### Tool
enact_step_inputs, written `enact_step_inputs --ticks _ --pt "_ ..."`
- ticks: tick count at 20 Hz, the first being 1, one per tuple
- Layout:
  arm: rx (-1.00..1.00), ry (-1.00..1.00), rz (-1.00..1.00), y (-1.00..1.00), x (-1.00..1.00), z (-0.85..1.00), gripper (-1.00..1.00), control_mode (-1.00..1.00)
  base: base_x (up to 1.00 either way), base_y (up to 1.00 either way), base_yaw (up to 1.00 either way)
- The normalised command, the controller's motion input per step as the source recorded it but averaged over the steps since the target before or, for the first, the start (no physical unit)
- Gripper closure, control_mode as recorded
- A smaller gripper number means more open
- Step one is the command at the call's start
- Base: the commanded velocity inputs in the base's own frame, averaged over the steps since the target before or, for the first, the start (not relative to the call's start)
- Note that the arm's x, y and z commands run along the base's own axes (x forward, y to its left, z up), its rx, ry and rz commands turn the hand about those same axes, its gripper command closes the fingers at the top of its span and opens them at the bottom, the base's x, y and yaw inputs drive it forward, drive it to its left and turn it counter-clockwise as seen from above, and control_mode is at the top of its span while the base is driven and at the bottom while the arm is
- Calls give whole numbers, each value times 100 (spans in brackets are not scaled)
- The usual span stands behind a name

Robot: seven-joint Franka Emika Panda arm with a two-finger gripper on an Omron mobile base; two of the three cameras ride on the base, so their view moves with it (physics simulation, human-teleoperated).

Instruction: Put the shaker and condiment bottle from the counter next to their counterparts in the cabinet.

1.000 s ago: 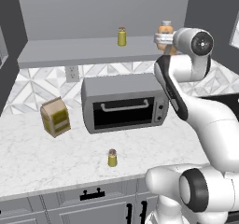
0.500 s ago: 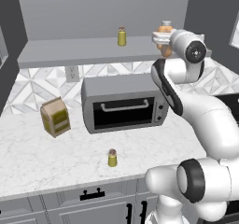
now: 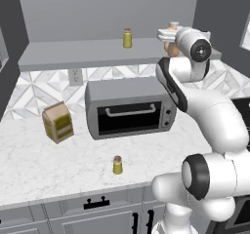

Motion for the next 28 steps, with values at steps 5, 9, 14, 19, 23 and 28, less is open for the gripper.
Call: enact_step_inputs --ticks 5,9,14,19,23,28 --pt "0 0 0 10 29 -5 100 -100 0 0 0" --pt "0 -1 0 7 23 -11 100 -100 0 0 0" --pt "0 -4 0 1 5 -15 100 -100 0 0 0" --pt "0 -6 0 -1 0 -11 -100 -100 0 0 0" --pt "0 -4 0 -2 0 -6 -100 -100 0 0 0" --pt "0 -2 0 -3 0 0 -100 -100 0 0 0"
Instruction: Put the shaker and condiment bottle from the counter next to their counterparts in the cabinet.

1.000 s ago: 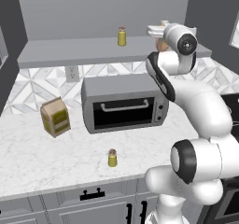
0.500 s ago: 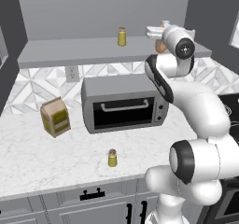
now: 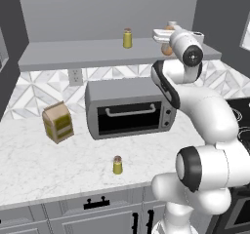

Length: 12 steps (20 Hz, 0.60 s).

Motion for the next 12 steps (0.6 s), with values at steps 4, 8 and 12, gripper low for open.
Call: enact_step_inputs --ticks 4,8,12 --pt "0 -2 0 -1 0 0 -100 -100 0 0 0" --pt "0 0 0 -1 -5 0 -100 -100 0 0 0" --pt "0 -3 0 0 -6 0 -100 -100 0 0 0"
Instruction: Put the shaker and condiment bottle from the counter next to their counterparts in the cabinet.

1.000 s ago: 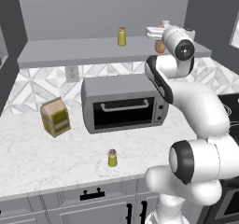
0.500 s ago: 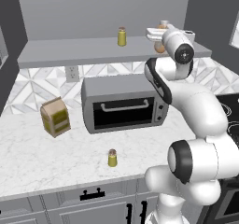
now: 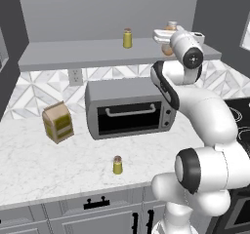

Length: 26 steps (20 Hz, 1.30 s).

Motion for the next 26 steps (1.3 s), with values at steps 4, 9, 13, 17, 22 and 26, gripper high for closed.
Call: enact_step_inputs --ticks 4,9,13,17,22,26 --pt "0 -15 0 15 0 0 -100 -100 0 0 0" --pt "0 -14 0 11 1 0 -100 -100 0 0 0" --pt "0 -13 0 4 16 0 -100 -100 0 0 0" --pt "1 -14 0 11 49 -9 -100 -100 0 0 0" --pt "2 -11 0 7 53 -7 -100 -100 0 0 0" --pt "1 -11 0 0 33 -1 -100 -100 0 0 0"
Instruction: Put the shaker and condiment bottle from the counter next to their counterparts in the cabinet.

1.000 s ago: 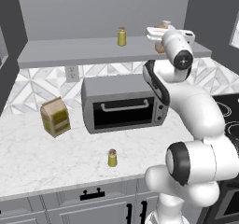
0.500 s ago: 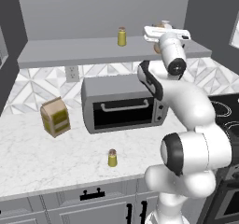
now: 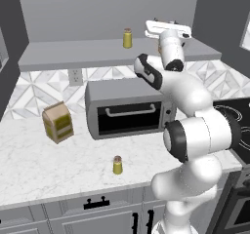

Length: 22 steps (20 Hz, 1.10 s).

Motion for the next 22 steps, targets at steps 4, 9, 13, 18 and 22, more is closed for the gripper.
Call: enact_step_inputs --ticks 4,9,13,18,22 --pt "0 -13 0 -19 -29 9 -100 -100 0 0 0" --pt "0 -12 2 -57 -100 6 -100 -100 0 0 0" --pt "0 -6 0 -54 -100 1 -100 -100 0 0 0" --pt "0 15 5 -5 -100 -35 -100 -100 0 0 0" --pt "0 48 13 1 -97 -60 -100 -100 0 0 0"
